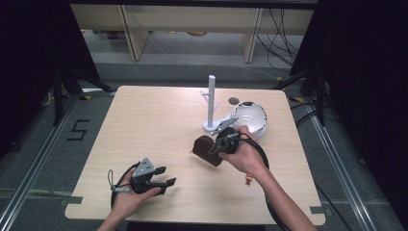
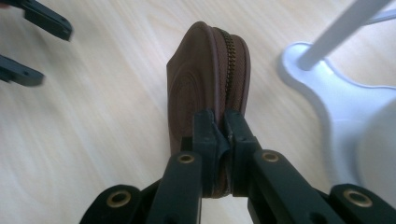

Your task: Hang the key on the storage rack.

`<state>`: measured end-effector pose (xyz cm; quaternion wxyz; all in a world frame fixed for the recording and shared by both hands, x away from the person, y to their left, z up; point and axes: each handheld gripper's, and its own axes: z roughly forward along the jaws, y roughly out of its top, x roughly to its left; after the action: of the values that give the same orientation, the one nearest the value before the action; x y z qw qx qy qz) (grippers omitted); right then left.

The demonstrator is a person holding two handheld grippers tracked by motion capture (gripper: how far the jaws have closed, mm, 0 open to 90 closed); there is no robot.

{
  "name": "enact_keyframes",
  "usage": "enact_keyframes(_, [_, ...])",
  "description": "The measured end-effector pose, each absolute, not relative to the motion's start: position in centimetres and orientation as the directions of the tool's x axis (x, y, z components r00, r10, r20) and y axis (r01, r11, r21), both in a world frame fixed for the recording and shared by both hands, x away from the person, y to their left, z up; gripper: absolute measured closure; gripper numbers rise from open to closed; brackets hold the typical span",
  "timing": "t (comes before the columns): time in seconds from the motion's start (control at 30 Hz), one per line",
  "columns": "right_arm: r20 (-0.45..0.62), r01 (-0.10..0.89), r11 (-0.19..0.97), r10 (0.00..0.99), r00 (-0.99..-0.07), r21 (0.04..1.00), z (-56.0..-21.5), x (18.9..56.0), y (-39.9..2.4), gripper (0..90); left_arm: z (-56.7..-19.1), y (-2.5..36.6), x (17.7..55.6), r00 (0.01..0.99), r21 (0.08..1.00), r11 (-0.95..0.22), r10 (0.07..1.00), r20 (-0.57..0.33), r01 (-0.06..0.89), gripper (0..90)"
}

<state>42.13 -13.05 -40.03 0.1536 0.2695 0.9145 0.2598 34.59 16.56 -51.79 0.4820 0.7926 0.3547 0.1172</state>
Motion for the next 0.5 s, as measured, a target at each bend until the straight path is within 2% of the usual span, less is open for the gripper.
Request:
enact_keyframes(0.13, [-0.146, 0.44, 0.709, 0.601, -0.786, 0.551, -39.7, 41.6, -13.9, 85.4, -51.8, 16.8, 34.6, 0.713, 0.843, -0.285, 0.684, -0.153, 0.455, 37.0])
enact_keyframes(0.5, [-0.214, 0.422, 0.717, 0.613, -0.76, 0.555, -38.7, 41.3, -17.1, 85.3, -52.0, 17.0, 34.5, 0.704, 0.848, -0.275, 0.694, -0.151, 0.452, 36.9])
